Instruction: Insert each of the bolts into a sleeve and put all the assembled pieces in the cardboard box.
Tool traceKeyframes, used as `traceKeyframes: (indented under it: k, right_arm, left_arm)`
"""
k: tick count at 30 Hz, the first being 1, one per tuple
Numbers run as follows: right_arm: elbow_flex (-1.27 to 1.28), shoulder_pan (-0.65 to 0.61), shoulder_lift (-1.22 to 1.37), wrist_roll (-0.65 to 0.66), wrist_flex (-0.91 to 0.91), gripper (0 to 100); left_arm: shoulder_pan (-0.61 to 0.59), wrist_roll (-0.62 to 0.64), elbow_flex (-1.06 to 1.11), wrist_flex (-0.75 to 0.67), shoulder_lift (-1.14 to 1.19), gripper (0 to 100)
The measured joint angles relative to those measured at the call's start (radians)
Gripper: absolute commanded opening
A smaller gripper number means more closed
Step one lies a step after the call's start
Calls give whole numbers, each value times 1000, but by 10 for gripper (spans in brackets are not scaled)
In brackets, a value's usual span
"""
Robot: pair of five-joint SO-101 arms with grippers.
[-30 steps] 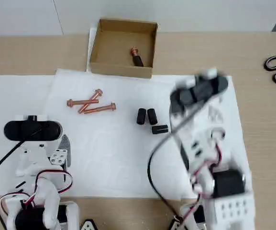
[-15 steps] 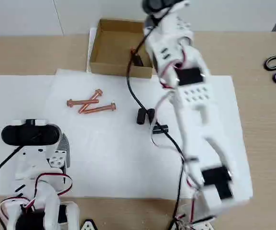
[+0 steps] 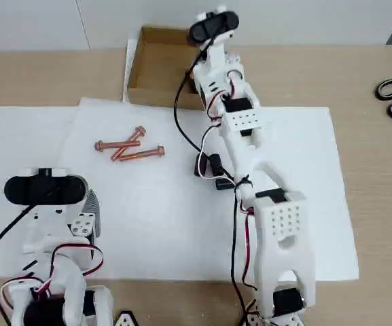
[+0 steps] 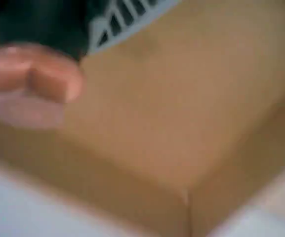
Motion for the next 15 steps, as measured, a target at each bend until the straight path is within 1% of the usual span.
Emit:
traceKeyframes:
  k: [7, 12, 15]
  right_arm:
    - [-110, 3, 163, 0, 0, 22]
    - [-129, 11, 184, 0, 0, 152]
    - [-144, 11, 184, 0, -2, 203]
  left_arm:
    - [0, 0, 0, 0, 0, 156]
    - [0, 0, 0, 0, 0, 156]
    - [0, 23, 0, 0, 0, 156]
